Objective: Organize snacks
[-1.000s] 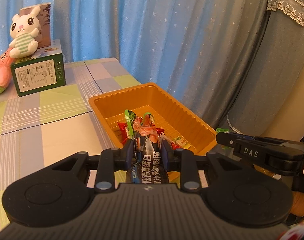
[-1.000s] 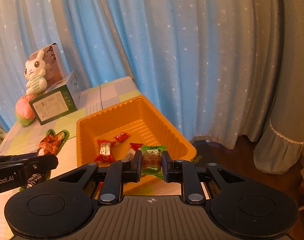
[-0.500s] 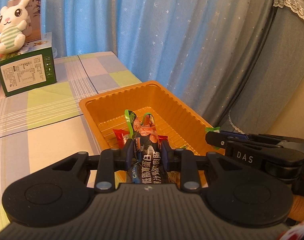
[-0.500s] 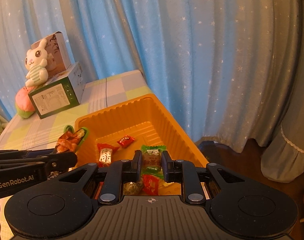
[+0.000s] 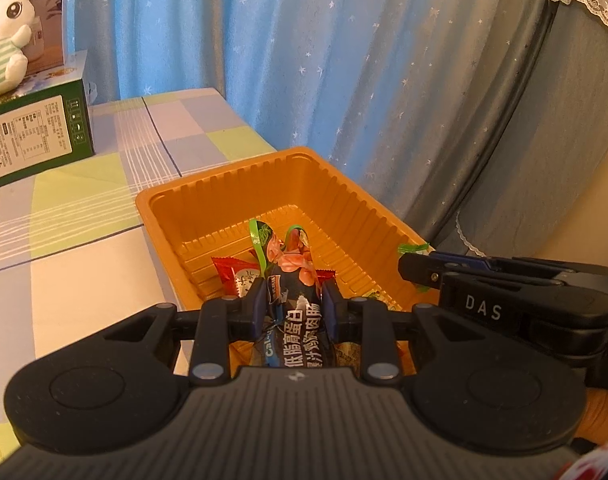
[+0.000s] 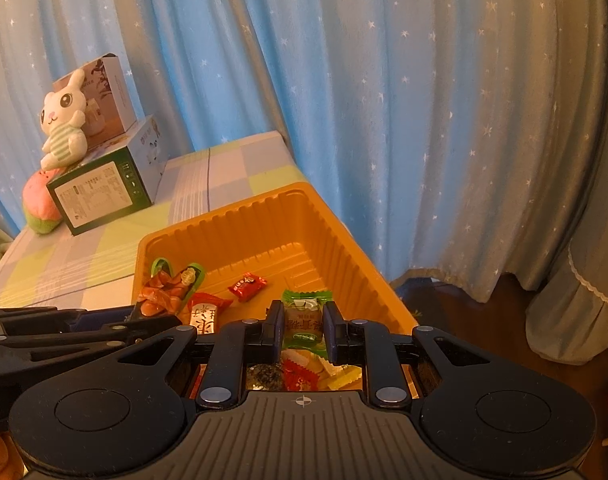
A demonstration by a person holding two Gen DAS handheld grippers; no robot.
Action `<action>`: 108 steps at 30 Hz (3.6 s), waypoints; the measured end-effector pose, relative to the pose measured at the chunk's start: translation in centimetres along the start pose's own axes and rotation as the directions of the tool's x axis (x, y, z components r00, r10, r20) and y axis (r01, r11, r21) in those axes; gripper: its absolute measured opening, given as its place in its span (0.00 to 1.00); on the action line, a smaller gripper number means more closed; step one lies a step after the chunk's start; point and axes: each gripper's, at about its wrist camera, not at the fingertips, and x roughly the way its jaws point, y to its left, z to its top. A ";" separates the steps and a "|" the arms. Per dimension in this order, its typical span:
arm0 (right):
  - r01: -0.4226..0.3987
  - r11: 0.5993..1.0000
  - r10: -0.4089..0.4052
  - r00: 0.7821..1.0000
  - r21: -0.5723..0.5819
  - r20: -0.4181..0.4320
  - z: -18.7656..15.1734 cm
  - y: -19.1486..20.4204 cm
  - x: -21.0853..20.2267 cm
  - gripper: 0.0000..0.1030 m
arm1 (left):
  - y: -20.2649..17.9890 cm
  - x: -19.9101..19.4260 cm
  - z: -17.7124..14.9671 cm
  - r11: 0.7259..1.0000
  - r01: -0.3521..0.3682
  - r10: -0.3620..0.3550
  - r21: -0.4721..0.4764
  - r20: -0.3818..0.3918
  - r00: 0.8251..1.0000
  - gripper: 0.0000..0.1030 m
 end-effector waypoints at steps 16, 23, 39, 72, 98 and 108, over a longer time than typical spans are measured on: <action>0.005 1.000 -0.005 1.000 0.018 -0.012 -0.2 -0.6 0.4 0.20 | 1.8 -0.2 -0.7 1.000 -0.005 0.006 -0.029 0.026 1.000 0.30; -0.013 1.000 0.013 1.000 0.023 -0.009 -0.3 -0.2 0.2 0.20 | 3.5 -2.2 -1.7 0.996 -0.027 0.031 -0.087 0.048 0.998 0.31; -0.119 0.986 0.117 0.993 0.115 0.022 0.7 0.0 0.0 0.57 | 4.6 -4.7 -3.4 0.990 -0.073 0.079 -0.119 0.050 0.996 0.61; -0.105 0.991 0.106 0.994 0.080 -0.015 -3.9 2.6 -12.8 0.80 | 2.6 -16.5 -8.7 0.977 -0.150 0.162 -0.153 0.070 0.984 1.00; -0.072 0.997 0.072 0.997 0.023 -0.001 -8.7 7.1 -22.6 0.88 | -0.2 -26.5 -11.6 0.959 -0.240 0.258 -0.151 0.113 0.960 0.99; -0.093 0.996 0.093 0.996 -0.013 0.011 -9.0 8.9 -25.9 0.88 | -0.3 -29.7 -12.7 0.944 -0.250 0.279 -0.216 0.116 0.953 0.99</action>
